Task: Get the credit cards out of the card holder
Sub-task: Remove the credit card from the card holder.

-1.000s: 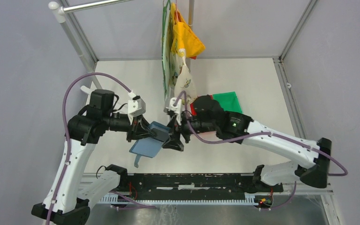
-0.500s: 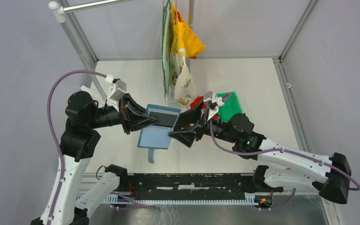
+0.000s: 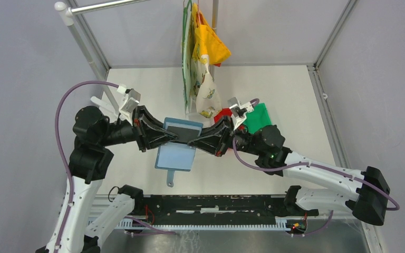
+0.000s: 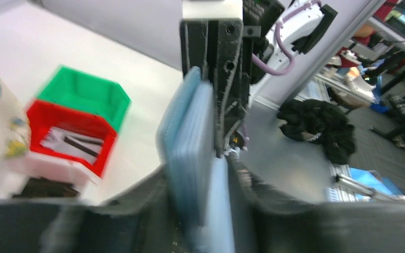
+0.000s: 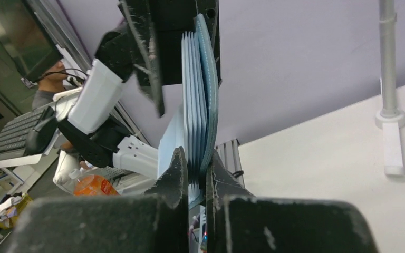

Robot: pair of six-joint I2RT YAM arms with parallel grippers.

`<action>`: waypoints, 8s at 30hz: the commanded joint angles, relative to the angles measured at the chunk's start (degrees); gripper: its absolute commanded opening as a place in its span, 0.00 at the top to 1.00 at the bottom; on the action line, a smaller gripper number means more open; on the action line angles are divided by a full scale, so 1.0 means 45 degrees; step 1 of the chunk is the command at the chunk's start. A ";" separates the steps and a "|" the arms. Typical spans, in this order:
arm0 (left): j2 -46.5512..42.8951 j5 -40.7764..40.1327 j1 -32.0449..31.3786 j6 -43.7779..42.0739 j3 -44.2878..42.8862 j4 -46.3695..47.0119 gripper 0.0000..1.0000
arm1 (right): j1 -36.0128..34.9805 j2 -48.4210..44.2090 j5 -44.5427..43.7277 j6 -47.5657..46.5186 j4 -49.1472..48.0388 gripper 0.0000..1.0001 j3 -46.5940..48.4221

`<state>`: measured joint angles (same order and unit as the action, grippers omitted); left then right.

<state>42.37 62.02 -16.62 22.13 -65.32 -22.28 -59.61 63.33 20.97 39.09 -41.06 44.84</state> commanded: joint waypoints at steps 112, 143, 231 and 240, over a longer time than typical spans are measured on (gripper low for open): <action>0.2867 -0.1181 -0.0112 -0.7283 -0.1596 -0.5805 0.98 | 0.0176 0.0768 -0.1274 -0.5014 1.1474 0.30 0.7612; 0.2372 0.1386 -0.0095 -0.0074 -0.1191 -0.1199 0.98 | 0.1666 0.0242 0.0142 0.0448 0.4600 0.41 0.2232; 0.3306 0.5548 -0.0087 -0.6363 -0.2422 -0.8028 0.71 | 0.1490 0.1126 -0.1113 0.3368 -0.1443 1.00 -0.0363; 0.3420 0.4858 -0.0092 -0.6812 -0.2815 -0.8603 0.97 | 0.1490 0.0679 -0.1516 0.2761 -0.0515 1.00 -0.0492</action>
<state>59.40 76.25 -15.20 -6.17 -74.65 -55.42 -54.37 67.51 24.23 55.13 -44.45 42.48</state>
